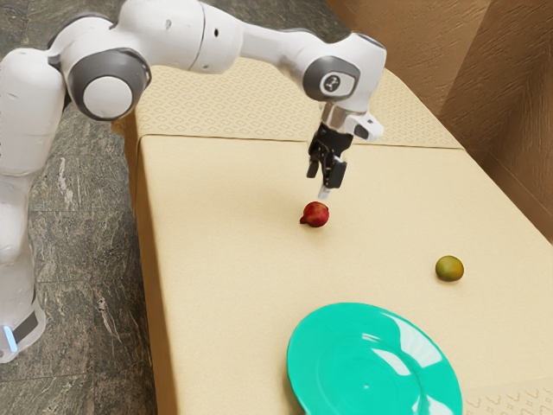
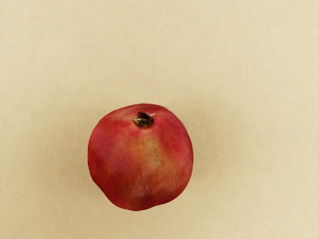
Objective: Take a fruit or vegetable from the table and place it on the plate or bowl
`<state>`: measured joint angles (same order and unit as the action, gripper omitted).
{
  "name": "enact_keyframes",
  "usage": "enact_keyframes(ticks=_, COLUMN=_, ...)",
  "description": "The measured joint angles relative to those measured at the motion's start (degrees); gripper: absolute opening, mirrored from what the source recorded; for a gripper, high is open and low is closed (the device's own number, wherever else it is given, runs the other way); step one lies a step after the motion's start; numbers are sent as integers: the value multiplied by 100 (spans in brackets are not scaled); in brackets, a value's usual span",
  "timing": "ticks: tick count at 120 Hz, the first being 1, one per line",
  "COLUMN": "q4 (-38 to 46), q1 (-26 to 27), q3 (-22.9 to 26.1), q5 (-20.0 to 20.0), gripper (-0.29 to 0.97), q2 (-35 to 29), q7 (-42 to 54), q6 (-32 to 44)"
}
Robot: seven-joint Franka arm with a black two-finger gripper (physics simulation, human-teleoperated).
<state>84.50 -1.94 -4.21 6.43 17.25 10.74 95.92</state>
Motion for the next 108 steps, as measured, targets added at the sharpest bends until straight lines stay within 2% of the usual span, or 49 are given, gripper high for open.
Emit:
enact_keyframes(ticks=68, q4=166, q1=-77, q3=65, q5=147, gripper=68, q2=207, q7=320, q6=50)
enact_keyframes(ticks=108, q4=-393, q1=-227, q3=183, q5=147, gripper=68, q2=713, q7=486, q6=56)
